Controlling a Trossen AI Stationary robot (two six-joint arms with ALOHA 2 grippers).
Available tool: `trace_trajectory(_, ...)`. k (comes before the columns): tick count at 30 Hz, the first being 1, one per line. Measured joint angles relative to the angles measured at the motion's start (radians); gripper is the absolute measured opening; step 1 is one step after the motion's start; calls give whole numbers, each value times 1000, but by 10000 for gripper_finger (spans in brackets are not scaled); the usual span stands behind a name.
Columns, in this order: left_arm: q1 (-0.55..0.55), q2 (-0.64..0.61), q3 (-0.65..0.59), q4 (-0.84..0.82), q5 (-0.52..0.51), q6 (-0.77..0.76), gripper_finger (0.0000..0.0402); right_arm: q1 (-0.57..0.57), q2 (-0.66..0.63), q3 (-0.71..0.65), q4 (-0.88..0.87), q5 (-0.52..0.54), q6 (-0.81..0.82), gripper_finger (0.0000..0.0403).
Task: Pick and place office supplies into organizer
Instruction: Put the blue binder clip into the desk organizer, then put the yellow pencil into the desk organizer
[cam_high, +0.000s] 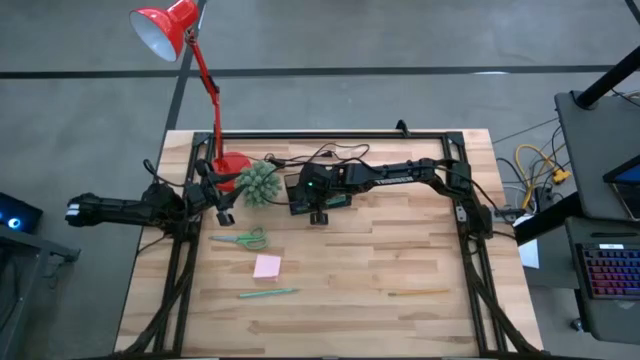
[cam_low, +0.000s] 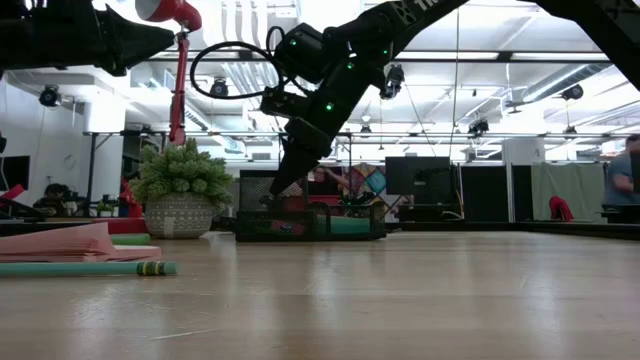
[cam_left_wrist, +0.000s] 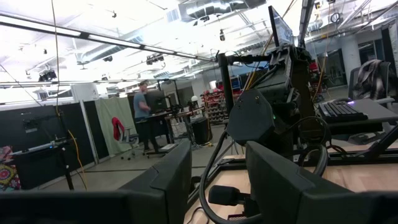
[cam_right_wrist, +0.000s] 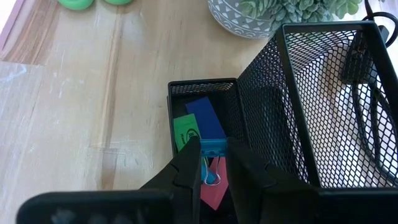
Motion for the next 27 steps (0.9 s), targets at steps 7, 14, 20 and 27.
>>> trace_trajectory(7, 0, 0, 0, 0, 0, 0, 139, 0, 0, 0, 0, -1, 0, 54)
trace_trajectory(14, 0, 0, 0, 0, 0, 0, 139, 0, 0, 0, 0, -2, 0, 93)
trace_trajectory(20, 0, 0, 0, 0, 0, 0, 139, 0, 0, 0, 0, 0, 0, 132)
trace_trajectory(27, 0, 0, 0, 0, 0, 0, 139, 0, 0, 0, -1, 0, 9, 152)
